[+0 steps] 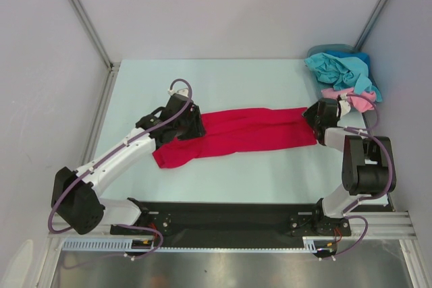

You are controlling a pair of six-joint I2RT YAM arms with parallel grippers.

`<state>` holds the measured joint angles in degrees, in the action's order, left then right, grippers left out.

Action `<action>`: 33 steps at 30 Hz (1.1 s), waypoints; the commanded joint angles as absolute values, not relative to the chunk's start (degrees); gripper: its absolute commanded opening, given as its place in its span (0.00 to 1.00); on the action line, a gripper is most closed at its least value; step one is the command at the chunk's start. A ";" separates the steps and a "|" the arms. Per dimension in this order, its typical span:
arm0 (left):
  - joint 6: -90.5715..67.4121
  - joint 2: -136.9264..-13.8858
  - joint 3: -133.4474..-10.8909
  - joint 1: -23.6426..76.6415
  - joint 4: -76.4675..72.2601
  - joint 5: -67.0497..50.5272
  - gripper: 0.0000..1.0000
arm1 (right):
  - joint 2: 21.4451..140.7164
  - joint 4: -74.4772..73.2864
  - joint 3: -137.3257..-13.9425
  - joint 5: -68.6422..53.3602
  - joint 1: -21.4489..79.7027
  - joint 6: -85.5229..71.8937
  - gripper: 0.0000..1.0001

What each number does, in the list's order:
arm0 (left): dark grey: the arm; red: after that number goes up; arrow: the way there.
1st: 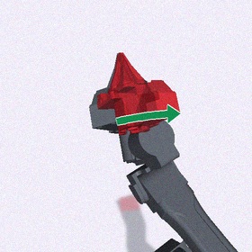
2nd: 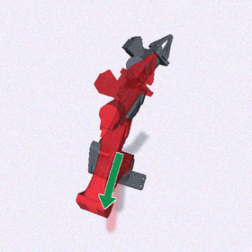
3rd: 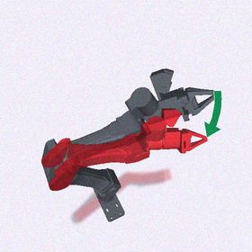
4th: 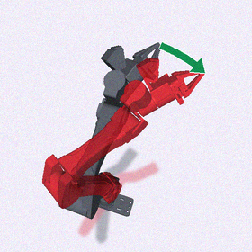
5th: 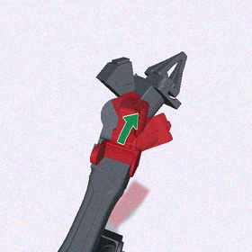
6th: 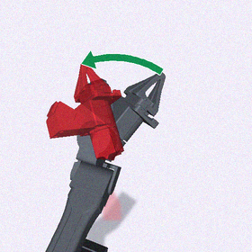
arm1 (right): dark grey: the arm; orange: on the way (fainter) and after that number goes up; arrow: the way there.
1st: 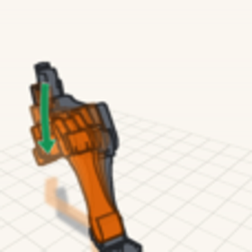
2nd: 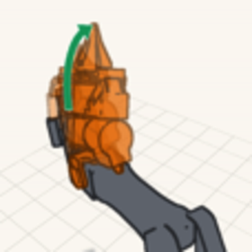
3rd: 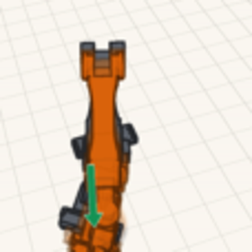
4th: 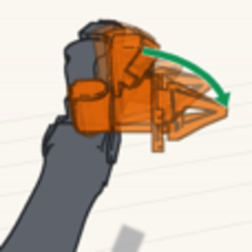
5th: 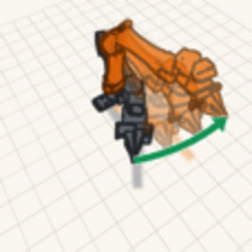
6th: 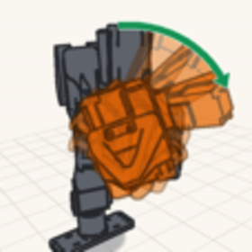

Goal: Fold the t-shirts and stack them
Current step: Fold the tshirt

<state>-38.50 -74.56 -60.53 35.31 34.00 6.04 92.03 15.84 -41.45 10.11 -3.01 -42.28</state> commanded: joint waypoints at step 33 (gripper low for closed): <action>-40.00 -61.34 -37.43 29.12 11.88 10.07 0.64 | 63.64 8.87 -29.90 11.87 5.71 -43.42 0.75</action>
<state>-45.01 -60.64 -36.34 33.08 18.98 14.52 65.91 7.16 -32.18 12.38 5.41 -43.72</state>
